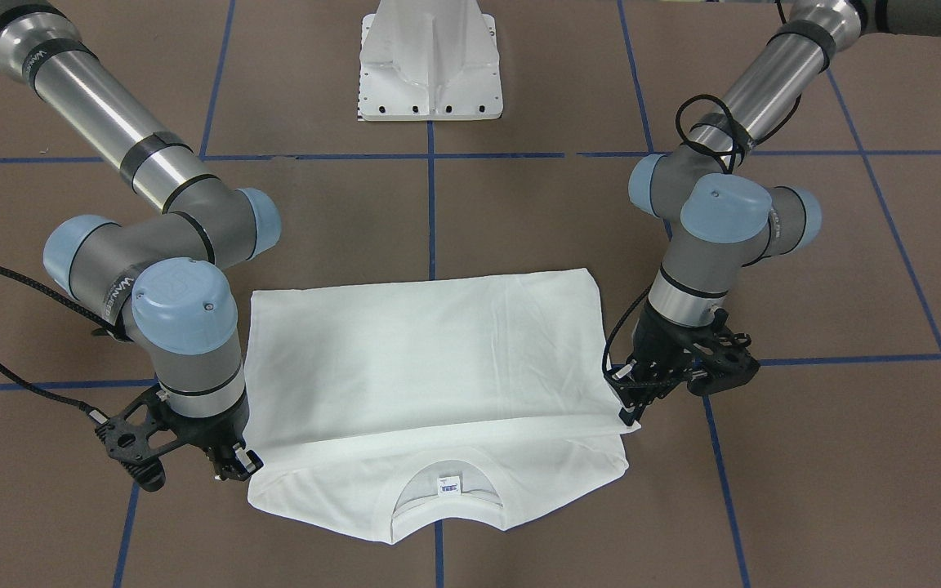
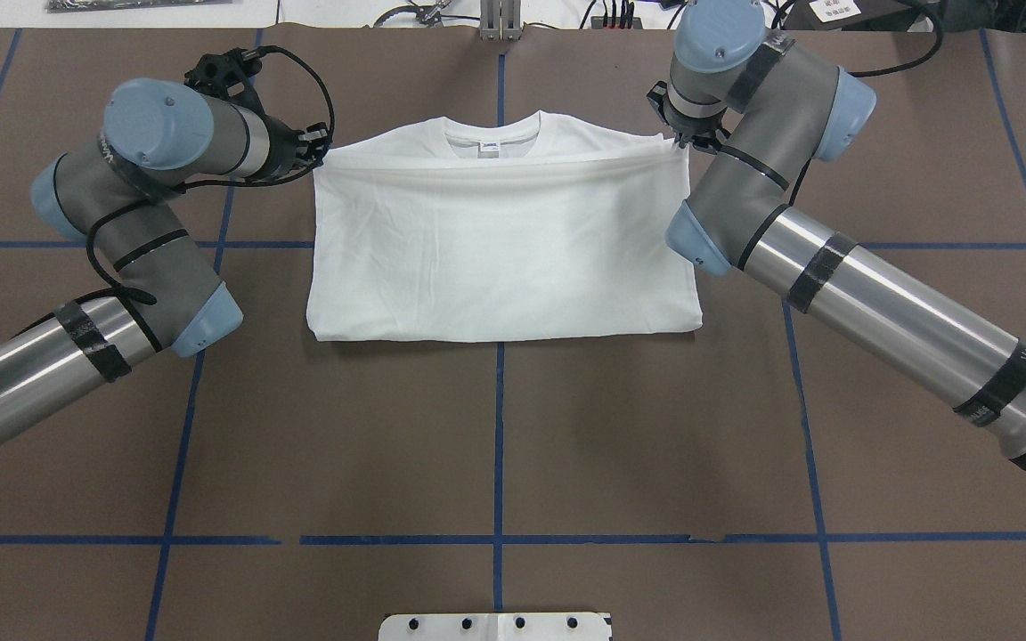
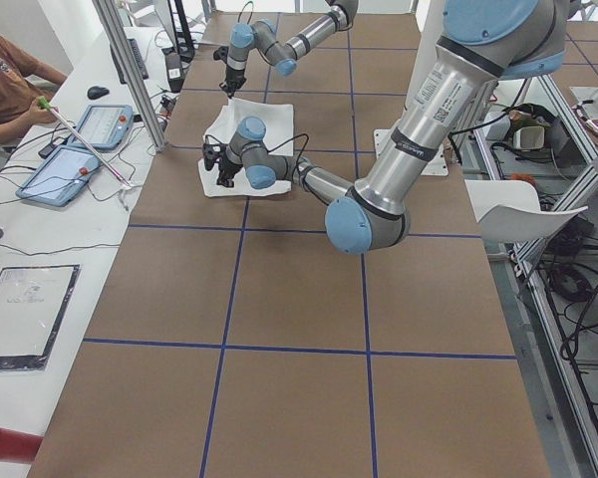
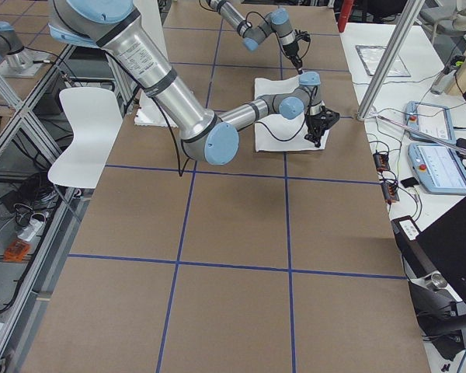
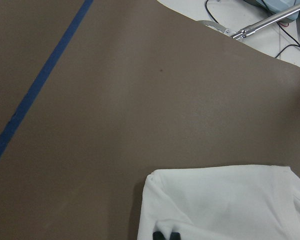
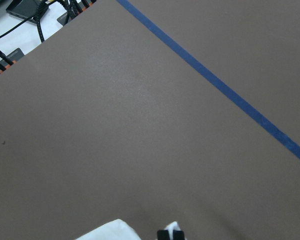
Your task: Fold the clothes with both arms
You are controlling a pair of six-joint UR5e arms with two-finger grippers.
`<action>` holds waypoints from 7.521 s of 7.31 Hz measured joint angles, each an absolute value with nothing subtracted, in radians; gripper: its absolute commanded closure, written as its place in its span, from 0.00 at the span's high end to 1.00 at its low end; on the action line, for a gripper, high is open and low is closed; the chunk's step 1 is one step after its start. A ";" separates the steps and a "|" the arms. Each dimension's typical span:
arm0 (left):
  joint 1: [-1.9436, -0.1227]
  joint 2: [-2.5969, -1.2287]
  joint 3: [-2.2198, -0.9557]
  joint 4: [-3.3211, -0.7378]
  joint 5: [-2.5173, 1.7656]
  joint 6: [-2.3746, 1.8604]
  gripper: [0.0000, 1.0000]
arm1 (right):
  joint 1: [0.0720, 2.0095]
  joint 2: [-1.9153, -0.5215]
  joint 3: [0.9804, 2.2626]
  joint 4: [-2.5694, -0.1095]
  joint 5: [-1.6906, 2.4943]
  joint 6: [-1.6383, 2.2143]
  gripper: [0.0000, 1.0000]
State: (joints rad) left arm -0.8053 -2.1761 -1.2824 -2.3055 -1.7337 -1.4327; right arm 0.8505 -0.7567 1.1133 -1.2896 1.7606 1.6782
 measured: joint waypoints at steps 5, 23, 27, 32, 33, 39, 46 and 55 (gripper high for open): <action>-0.805 -2.209 -1.199 -2.373 -1.707 -1.433 0.00 | 0.844 -0.744 1.054 -1.238 1.752 1.678 0.00; -0.845 -2.245 -1.117 -2.480 -1.689 -1.385 0.45 | 0.665 -1.131 1.656 -1.297 1.753 1.897 0.73; -0.845 -2.229 -1.128 -2.482 -1.688 -1.385 0.45 | 0.598 -1.186 1.693 -1.297 1.747 1.938 0.54; -0.844 -2.224 -1.133 -2.482 -1.687 -1.385 0.45 | 0.595 -1.207 1.696 -1.292 1.748 1.940 0.00; -0.844 -2.225 -1.134 -2.482 -1.687 -1.385 0.45 | 0.592 -1.219 1.707 -1.290 1.750 1.940 0.00; -0.842 -2.205 -1.265 -2.468 -1.735 -1.401 0.63 | 0.362 -1.468 2.101 -1.439 1.799 2.013 0.00; -0.635 -1.921 -1.695 -2.427 -1.860 -1.734 0.72 | 0.030 -1.509 2.256 -1.523 1.827 2.127 0.00; -0.426 -1.927 -1.693 -2.312 -1.719 -1.815 0.46 | 0.023 -1.510 2.273 -1.525 1.827 2.129 0.00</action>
State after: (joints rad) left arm -0.4264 -1.9275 -1.6932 -2.3118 -1.7186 -1.8147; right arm 0.0230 -1.5097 2.2733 -1.5251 1.8270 2.1291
